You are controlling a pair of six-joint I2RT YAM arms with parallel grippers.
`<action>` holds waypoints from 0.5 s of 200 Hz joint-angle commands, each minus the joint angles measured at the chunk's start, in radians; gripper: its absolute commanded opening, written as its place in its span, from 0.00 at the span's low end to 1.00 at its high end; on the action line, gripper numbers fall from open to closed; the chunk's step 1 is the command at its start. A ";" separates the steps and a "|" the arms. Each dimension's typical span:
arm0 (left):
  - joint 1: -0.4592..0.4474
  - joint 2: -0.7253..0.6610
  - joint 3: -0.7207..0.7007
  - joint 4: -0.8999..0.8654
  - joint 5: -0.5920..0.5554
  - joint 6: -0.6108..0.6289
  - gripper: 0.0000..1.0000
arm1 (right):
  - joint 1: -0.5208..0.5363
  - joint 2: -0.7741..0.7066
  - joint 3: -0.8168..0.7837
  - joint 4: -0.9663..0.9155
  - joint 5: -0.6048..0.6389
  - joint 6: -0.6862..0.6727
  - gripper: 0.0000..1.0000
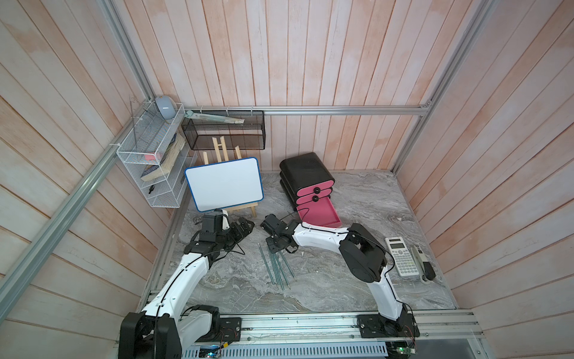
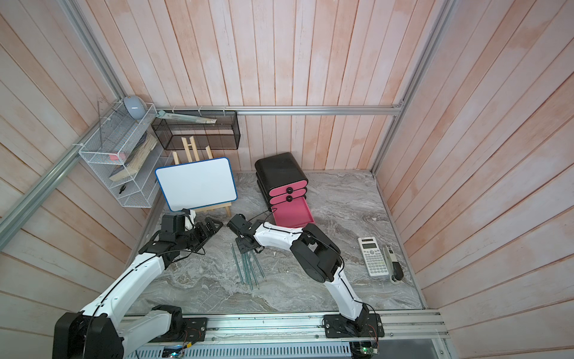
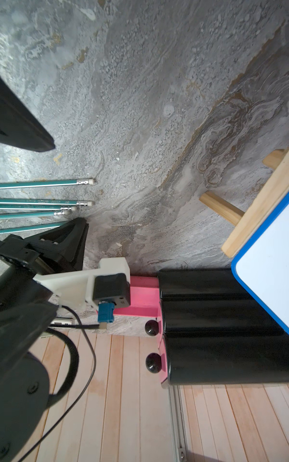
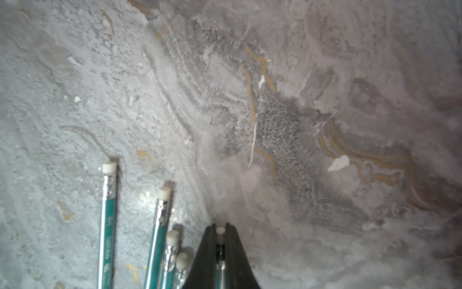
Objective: Please place the pencils in the drawer according to their color
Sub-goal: Pick up the pencil from the center of the board.
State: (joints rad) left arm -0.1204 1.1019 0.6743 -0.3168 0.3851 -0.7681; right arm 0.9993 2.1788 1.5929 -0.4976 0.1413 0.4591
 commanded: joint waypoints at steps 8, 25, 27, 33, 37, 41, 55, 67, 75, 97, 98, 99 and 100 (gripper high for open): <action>0.004 -0.014 -0.013 0.009 0.003 0.014 1.00 | -0.002 0.009 -0.016 -0.046 0.021 -0.005 0.00; 0.004 -0.014 -0.010 0.004 0.009 0.022 1.00 | -0.011 -0.024 -0.028 -0.032 0.021 0.001 0.00; 0.004 -0.013 -0.009 0.004 0.010 0.022 1.00 | -0.013 -0.029 -0.030 -0.031 0.021 0.002 0.00; 0.003 -0.011 -0.006 0.003 0.016 0.024 1.00 | -0.018 -0.043 -0.037 -0.025 0.020 0.005 0.00; 0.004 -0.011 -0.004 0.002 0.017 0.025 1.00 | -0.021 -0.053 -0.042 -0.021 0.016 0.007 0.00; 0.002 -0.012 -0.005 0.001 0.019 0.026 1.00 | -0.026 -0.063 -0.047 -0.016 0.014 0.009 0.00; -0.005 -0.010 0.000 -0.002 0.023 0.028 0.99 | -0.040 -0.104 -0.069 0.002 0.005 0.016 0.00; -0.016 -0.007 0.004 -0.002 0.021 0.027 1.00 | -0.054 -0.136 -0.088 0.017 -0.006 0.023 0.00; -0.026 -0.004 0.007 -0.002 0.018 0.026 1.00 | -0.063 -0.156 -0.100 0.026 -0.017 0.029 0.00; -0.072 0.010 0.022 -0.001 -0.002 0.020 1.00 | -0.094 -0.220 -0.142 0.060 -0.046 0.047 0.00; -0.075 0.011 0.022 0.000 -0.002 0.019 1.00 | -0.096 -0.222 -0.144 0.062 -0.047 0.048 0.00; -0.079 0.011 0.023 0.000 -0.003 0.018 1.00 | -0.097 -0.225 -0.145 0.064 -0.047 0.048 0.00; -0.081 0.012 0.024 0.001 -0.004 0.017 1.00 | -0.099 -0.228 -0.146 0.065 -0.048 0.048 0.00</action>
State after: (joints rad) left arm -0.1574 1.1030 0.6731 -0.3180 0.3882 -0.7605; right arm 0.9306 2.0357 1.4784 -0.4759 0.1219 0.4789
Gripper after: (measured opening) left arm 0.995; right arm 0.100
